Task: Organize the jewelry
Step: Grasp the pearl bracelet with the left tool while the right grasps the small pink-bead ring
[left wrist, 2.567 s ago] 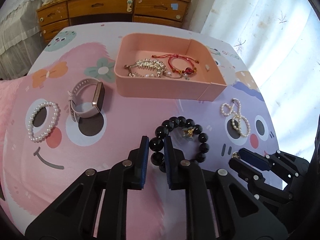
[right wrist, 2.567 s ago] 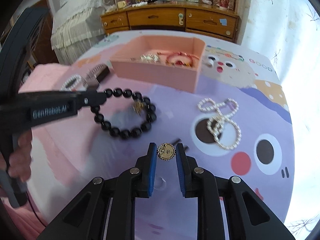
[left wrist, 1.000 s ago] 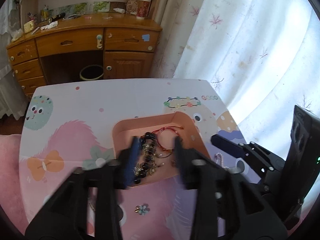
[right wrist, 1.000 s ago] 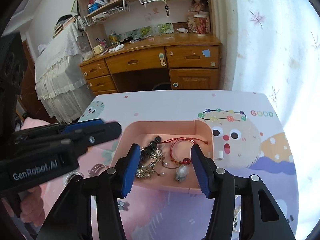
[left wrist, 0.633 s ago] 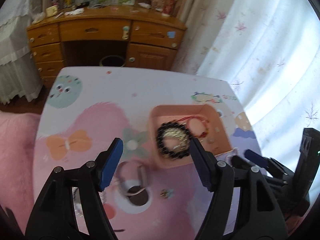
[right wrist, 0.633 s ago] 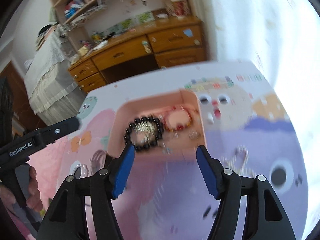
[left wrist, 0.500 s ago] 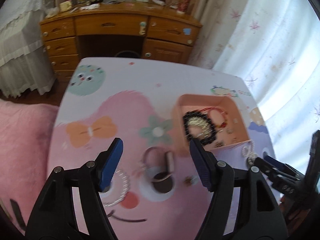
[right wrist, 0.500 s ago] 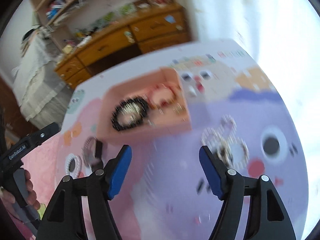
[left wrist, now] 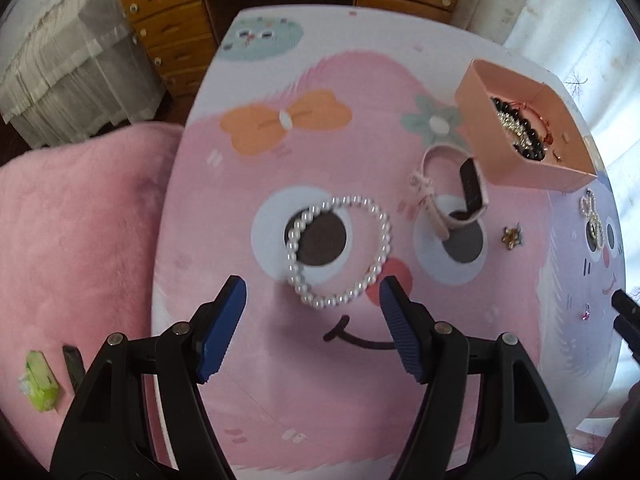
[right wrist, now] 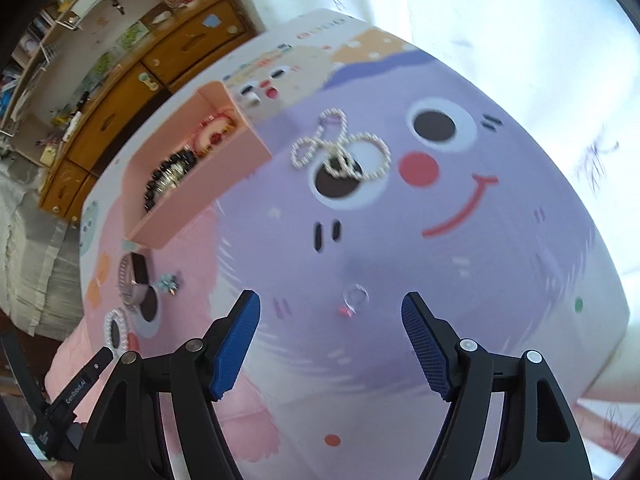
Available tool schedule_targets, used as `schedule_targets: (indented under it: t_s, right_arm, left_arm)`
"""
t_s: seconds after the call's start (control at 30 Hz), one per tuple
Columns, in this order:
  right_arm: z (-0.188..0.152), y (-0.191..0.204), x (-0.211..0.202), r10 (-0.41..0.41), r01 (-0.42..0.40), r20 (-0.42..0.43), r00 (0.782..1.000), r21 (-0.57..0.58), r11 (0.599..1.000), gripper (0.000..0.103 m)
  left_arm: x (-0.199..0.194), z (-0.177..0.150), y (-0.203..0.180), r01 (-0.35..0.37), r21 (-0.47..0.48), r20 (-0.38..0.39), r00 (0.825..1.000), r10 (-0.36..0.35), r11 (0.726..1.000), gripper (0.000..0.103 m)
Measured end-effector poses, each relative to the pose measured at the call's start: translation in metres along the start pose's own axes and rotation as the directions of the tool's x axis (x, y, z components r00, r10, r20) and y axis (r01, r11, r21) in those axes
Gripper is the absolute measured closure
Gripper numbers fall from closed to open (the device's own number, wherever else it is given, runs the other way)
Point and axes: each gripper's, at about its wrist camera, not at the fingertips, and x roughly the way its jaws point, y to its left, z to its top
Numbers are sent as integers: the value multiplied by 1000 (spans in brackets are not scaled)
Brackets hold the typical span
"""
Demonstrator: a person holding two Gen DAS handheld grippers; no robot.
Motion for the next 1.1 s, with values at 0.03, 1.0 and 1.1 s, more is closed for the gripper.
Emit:
schedule_targets:
  t_s: [0.03, 1.0, 1.1]
  right_arm:
    - [-3, -2, 3, -7, 7, -7, 1000, 3, 1000, 29]
    - [-17, 36, 29, -188, 181, -37, 982, -137, 974, 85]
    - [-17, 46, 27, -180, 171, -37, 983, -175, 970, 93]
  left_arm:
    - [4, -3, 4, 12, -14, -13, 1000, -13, 1000, 36]
    - [22, 3, 19, 10, -2, 71, 997, -10, 1000, 78]
    - [22, 3, 22, 10, -16, 81, 997, -8, 1000, 88]
